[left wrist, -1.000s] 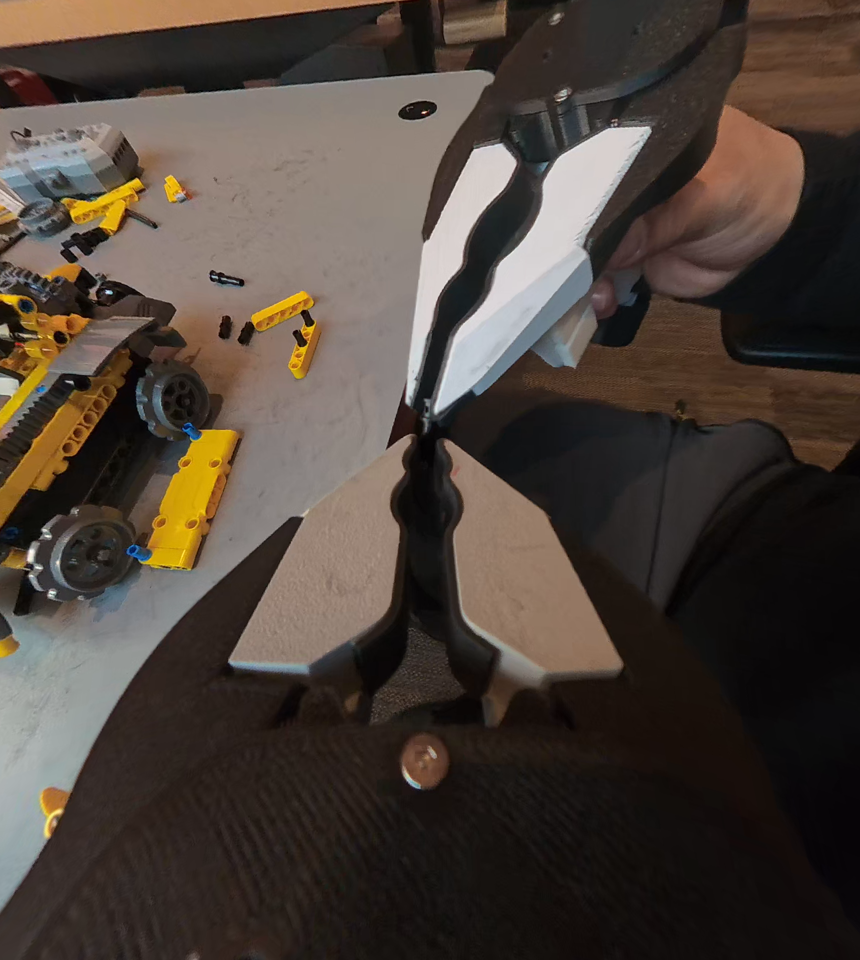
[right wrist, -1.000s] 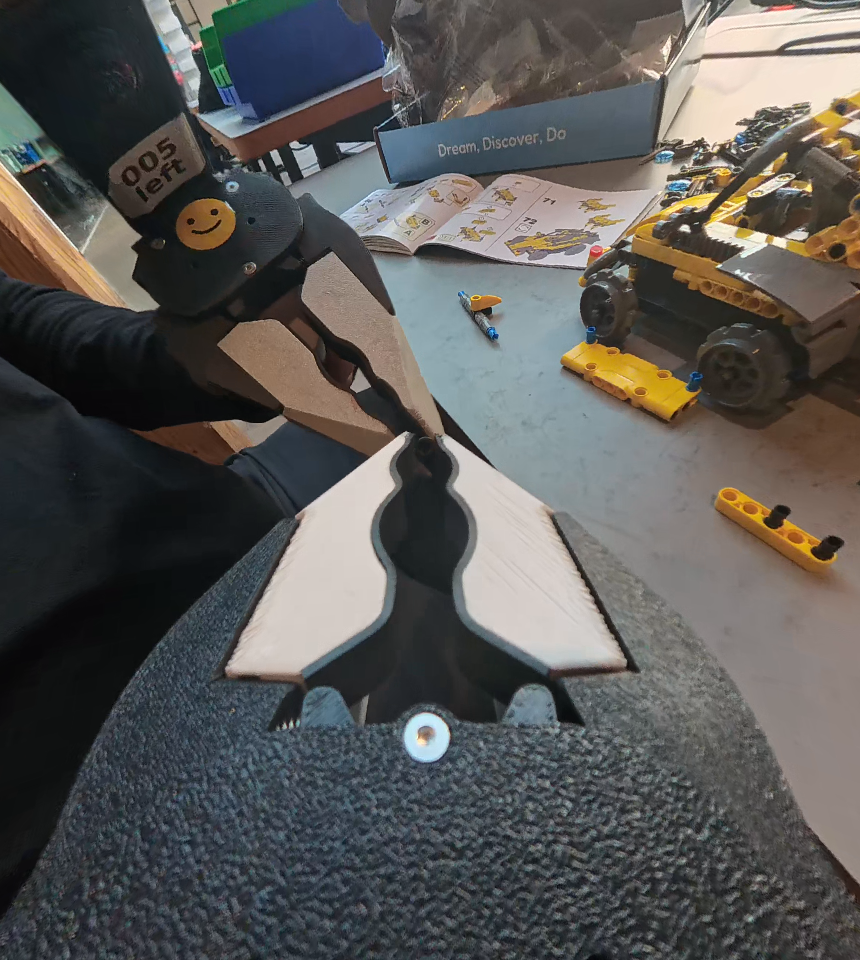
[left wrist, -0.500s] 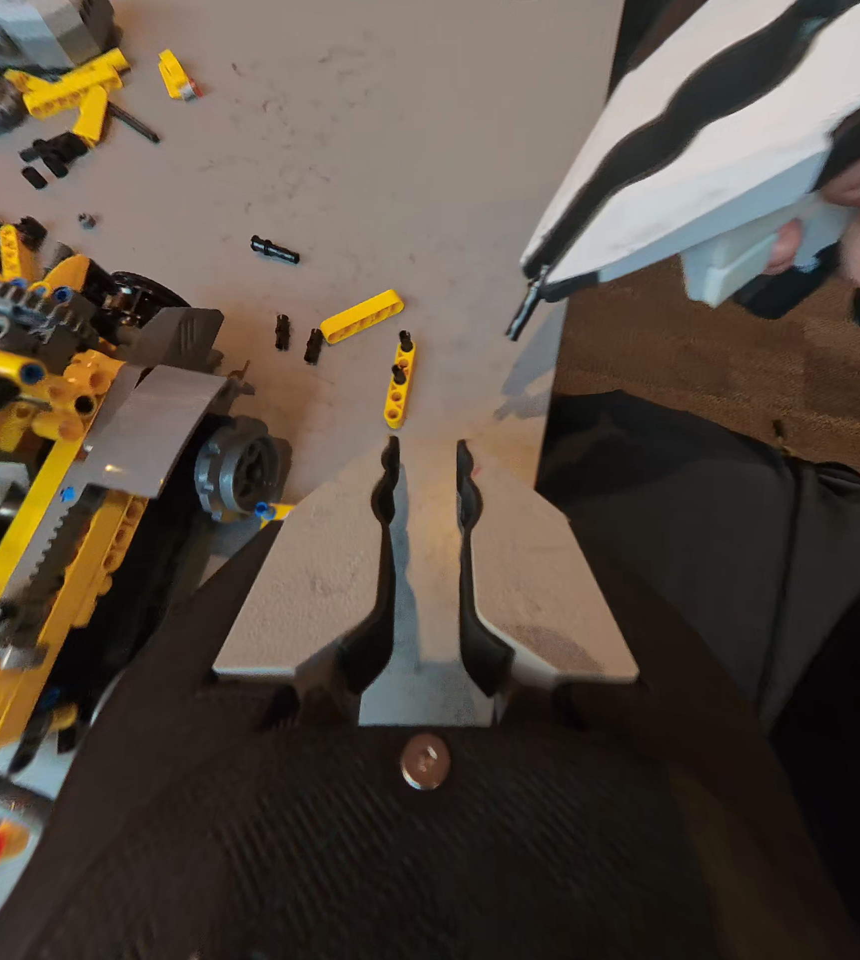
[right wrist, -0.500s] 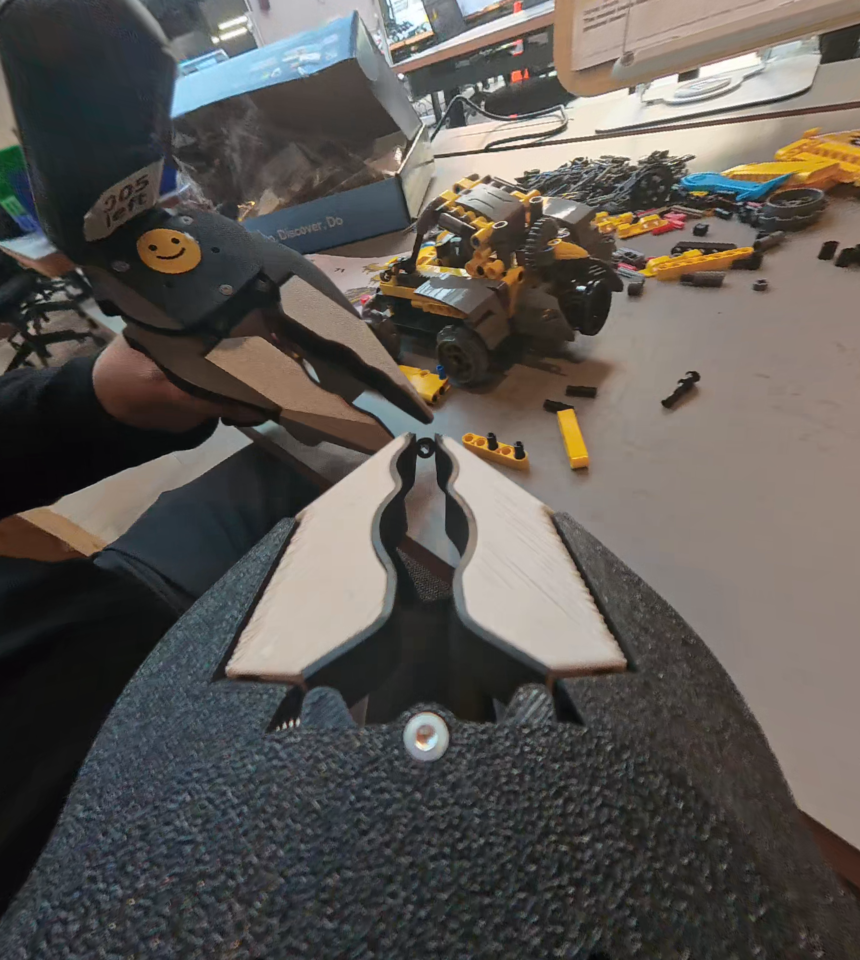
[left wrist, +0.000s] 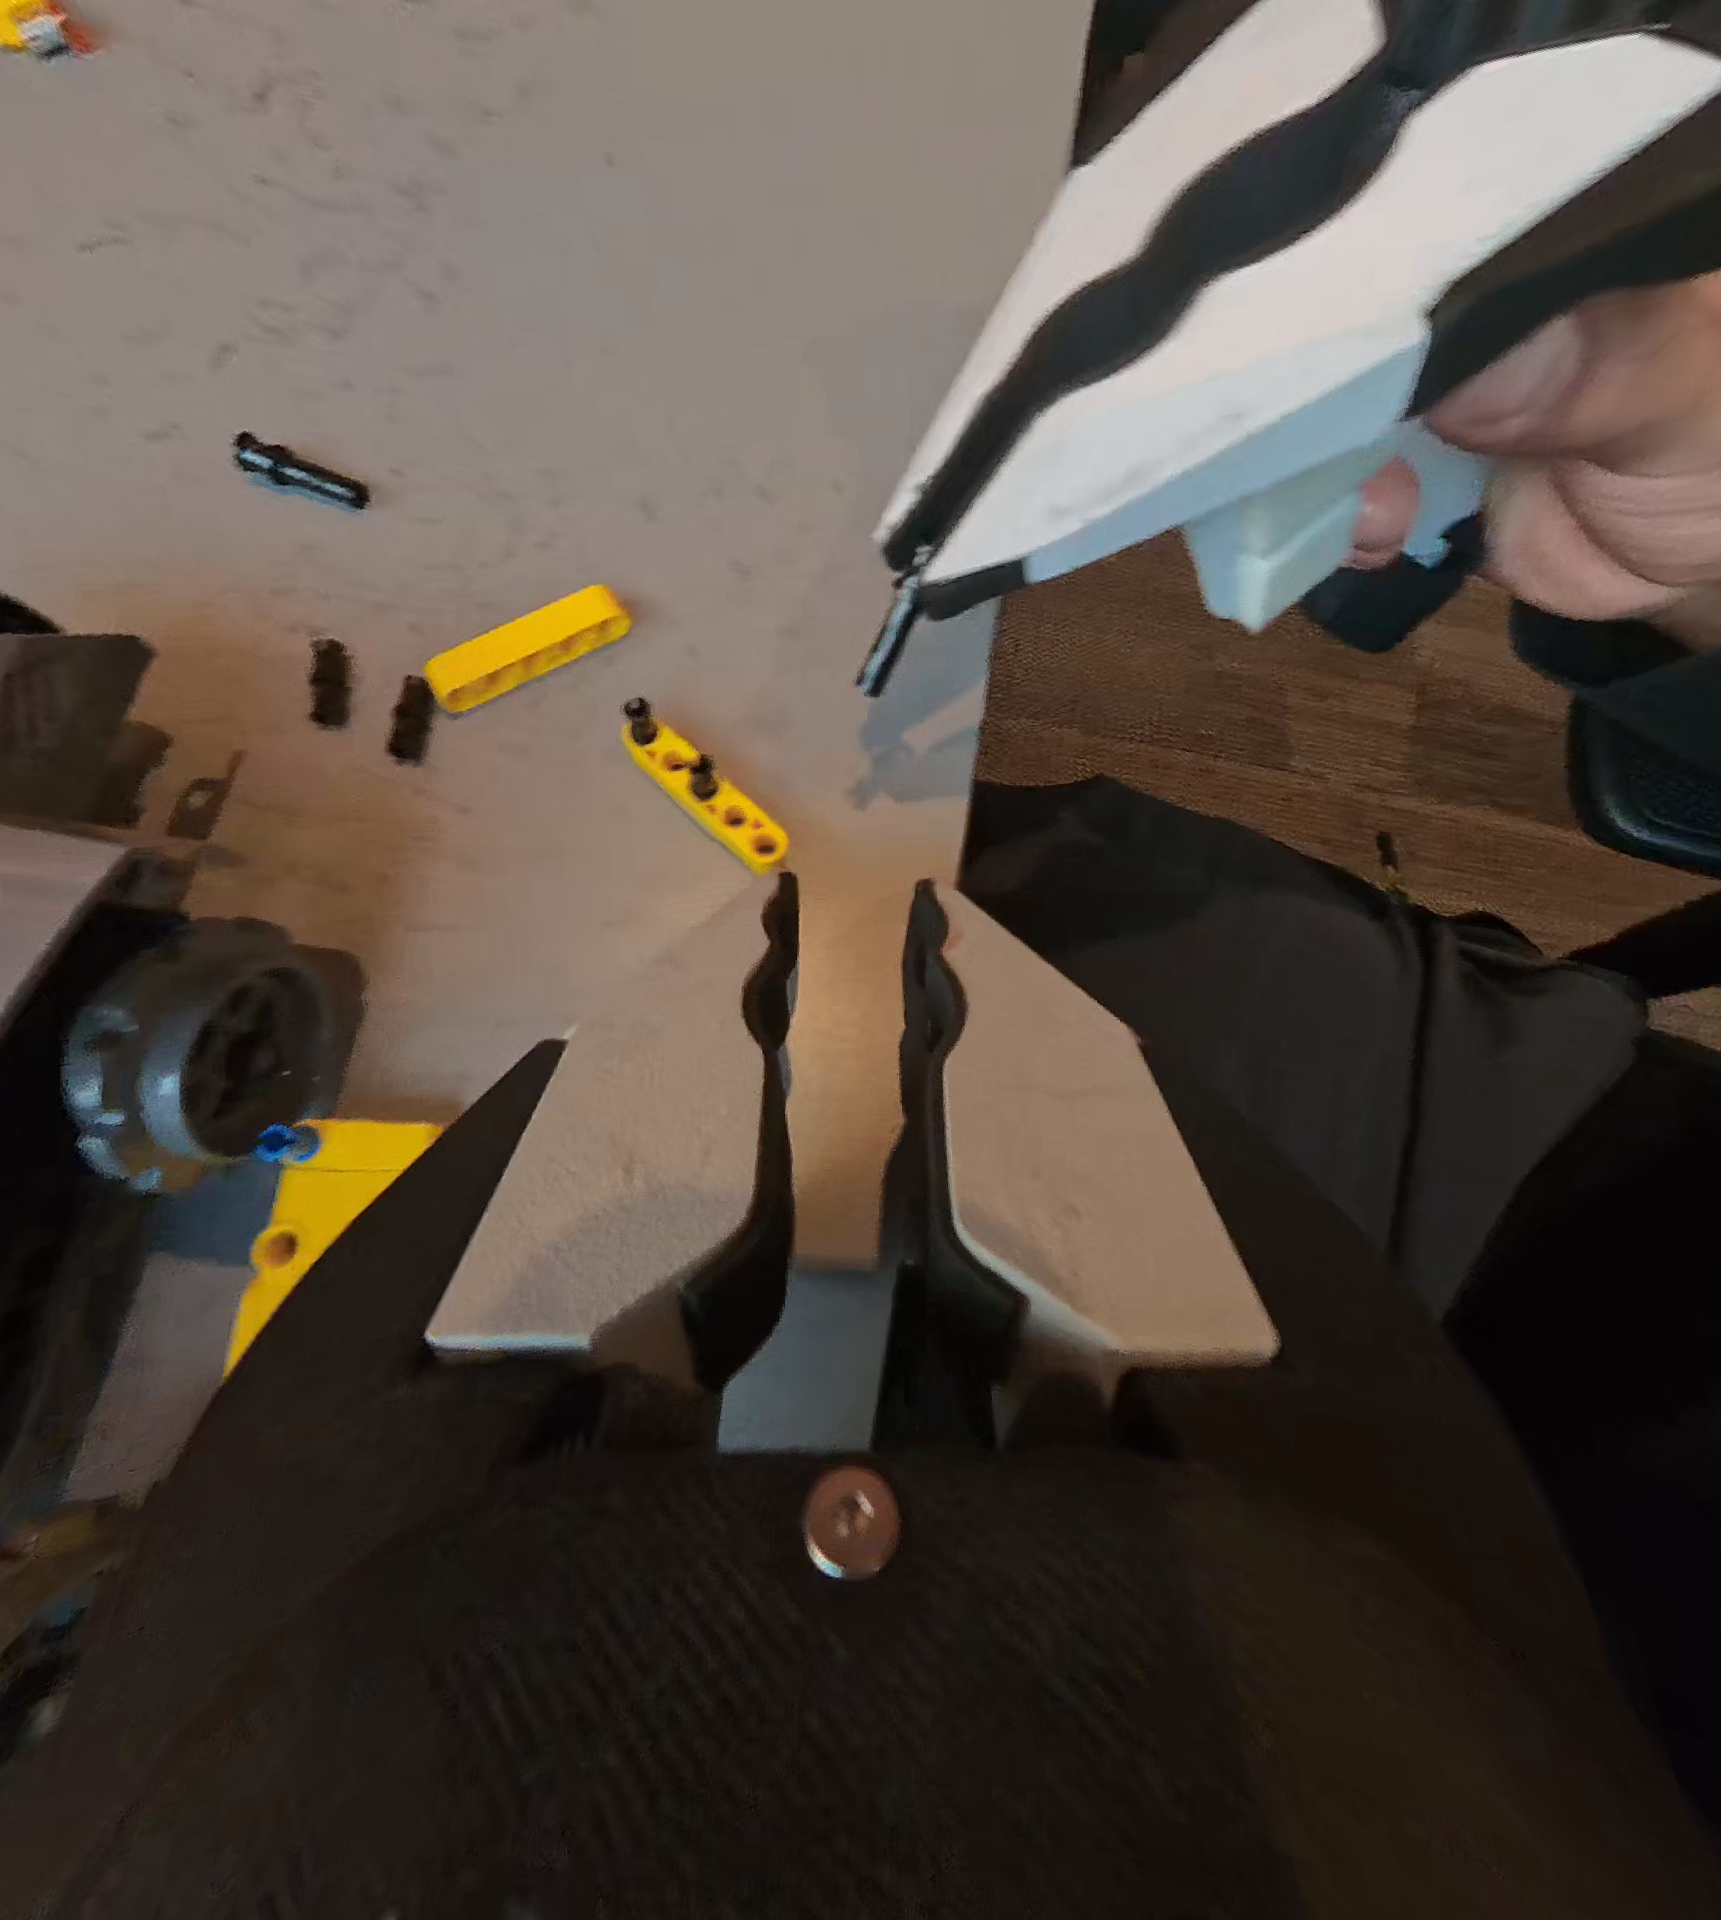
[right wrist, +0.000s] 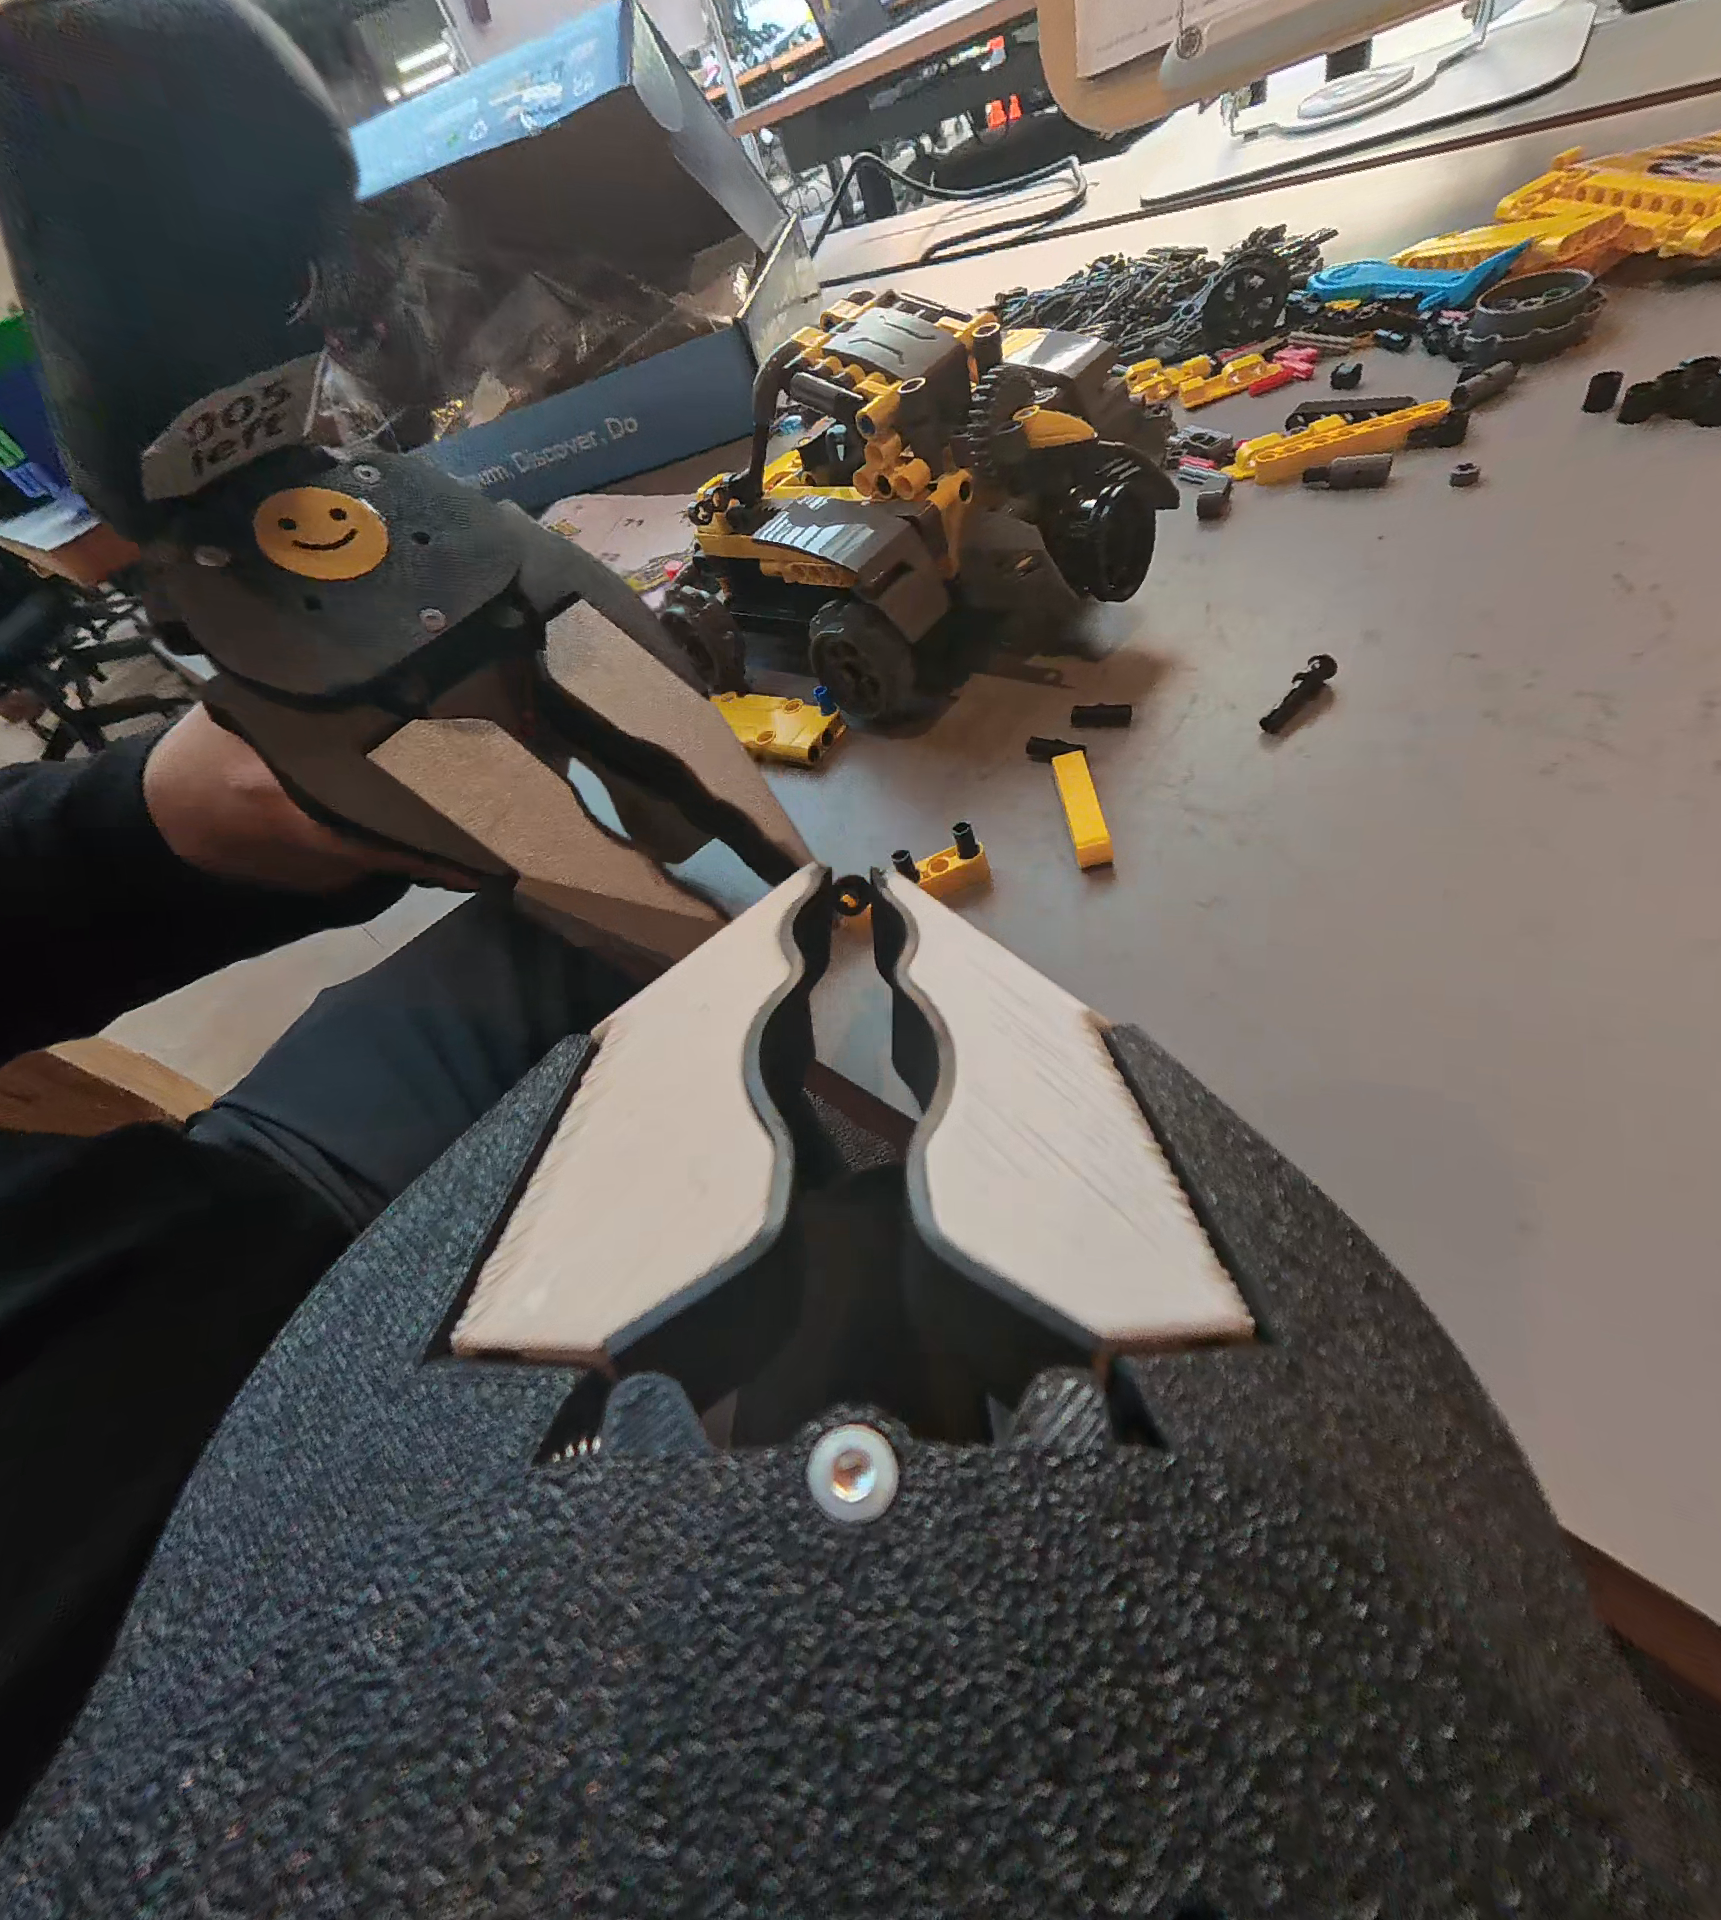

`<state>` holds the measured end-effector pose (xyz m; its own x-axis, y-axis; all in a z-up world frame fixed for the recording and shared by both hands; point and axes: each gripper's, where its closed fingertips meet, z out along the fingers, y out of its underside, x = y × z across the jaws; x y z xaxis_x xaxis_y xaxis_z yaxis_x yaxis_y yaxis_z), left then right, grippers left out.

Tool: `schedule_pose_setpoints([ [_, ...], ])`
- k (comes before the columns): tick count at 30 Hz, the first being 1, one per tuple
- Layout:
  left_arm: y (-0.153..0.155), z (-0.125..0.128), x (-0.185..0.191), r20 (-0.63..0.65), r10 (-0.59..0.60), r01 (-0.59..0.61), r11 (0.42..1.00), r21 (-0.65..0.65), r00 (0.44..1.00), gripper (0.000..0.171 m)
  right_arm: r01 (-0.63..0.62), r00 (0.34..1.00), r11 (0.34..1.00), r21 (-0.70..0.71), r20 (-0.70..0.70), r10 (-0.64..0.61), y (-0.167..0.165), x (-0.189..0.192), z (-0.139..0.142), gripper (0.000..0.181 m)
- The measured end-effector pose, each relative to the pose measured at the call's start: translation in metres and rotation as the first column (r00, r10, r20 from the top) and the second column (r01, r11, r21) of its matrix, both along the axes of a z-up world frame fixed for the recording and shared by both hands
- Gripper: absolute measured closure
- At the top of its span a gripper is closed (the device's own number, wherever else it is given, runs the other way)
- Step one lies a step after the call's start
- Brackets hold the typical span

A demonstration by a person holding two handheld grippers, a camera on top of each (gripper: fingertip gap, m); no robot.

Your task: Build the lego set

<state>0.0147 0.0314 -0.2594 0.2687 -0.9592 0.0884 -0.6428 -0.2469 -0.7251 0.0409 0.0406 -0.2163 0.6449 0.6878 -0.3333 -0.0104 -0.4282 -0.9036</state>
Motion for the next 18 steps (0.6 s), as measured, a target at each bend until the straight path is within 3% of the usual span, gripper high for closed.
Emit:
schedule_pose_setpoints([
  [5,-0.016,0.005,0.011,0.035,-0.085,0.084,0.996,0.021,0.996,0.152,-0.008,0.999,1.0,-0.008,0.035,0.008,0.0,-0.006,-0.006,0.174],
  [8,-0.01,0.01,-0.001,0.009,-0.061,0.06,0.997,0.046,0.998,0.168,-0.007,0.999,1.0,0.008,0.054,0.006,-0.001,-0.007,-0.003,0.174],
  [13,0.007,0.003,-0.014,-0.05,0.035,-0.037,0.999,-0.037,0.998,0.147,0.002,0.999,1.0,0.023,0.044,-0.003,0.0,-0.004,0.001,0.174],
  [18,0.002,0.004,0.019,0.009,-0.022,0.023,0.99,-0.14,1.0,0.147,0.035,0.998,0.998,0.048,0.053,-0.038,0.003,0.007,0.005,0.174],
])
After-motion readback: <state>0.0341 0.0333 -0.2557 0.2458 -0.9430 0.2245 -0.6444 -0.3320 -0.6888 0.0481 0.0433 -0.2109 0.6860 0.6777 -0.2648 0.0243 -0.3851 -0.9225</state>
